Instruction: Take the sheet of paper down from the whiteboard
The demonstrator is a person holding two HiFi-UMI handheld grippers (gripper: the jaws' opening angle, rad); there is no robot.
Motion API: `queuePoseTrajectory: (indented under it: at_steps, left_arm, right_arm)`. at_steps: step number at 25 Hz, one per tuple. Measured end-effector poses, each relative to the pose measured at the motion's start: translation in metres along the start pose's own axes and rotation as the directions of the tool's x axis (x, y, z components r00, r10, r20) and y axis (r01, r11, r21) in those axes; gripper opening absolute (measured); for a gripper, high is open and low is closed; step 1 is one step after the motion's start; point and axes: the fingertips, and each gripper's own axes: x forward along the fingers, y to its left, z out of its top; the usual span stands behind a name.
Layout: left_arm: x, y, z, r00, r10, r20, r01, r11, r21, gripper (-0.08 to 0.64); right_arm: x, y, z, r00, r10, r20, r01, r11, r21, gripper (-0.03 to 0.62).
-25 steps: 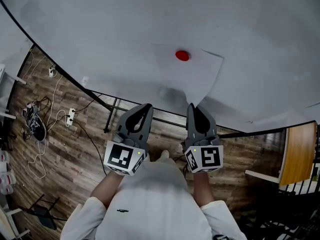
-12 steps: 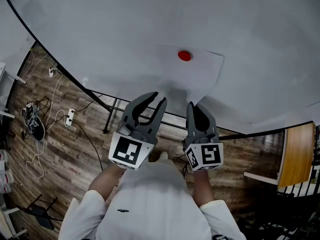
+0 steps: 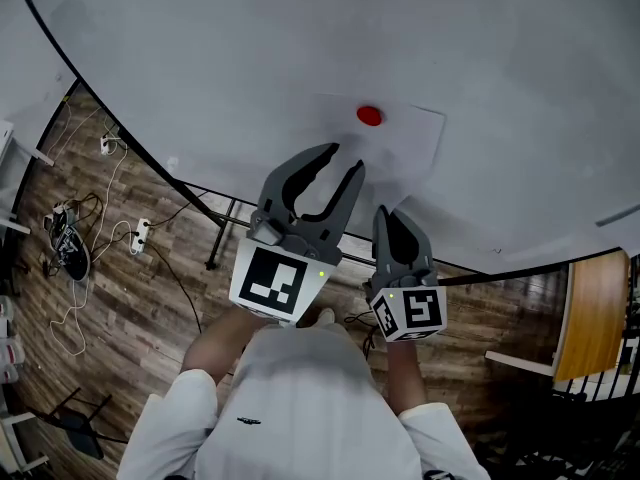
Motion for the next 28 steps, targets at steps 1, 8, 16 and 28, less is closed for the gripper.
queuePoseTrajectory:
  at_steps: [1,8,16,28]
  left_arm:
    - [0.003,0.001,0.003,1.0,0.004,0.007,-0.004,1.0,-0.002,0.114]
    - [0.019,0.002,0.023,0.998,0.041,0.047,-0.041,0.999,-0.006,0.118]
    - [0.034,0.013,0.03,0.99,0.106,0.095,-0.106,0.994,0.003,0.12]
    - [0.035,0.01,0.034,0.989,0.114,0.096,-0.115,0.993,0.011,0.12]
  right_arm:
    - [0.0,0.0,0.0,1.0,0.001,0.0,-0.001,1.0,0.001,0.011]
    - [-0.006,-0.004,0.002,1.0,0.003,0.0,-0.003,1.0,0.001,0.011]
    - [-0.001,-0.003,0.0,1.0,0.013,-0.003,-0.013,1.0,0.001,0.011]
    - [0.001,-0.002,0.002,0.999,0.033,-0.001,-0.033,0.999,0.004,0.011]
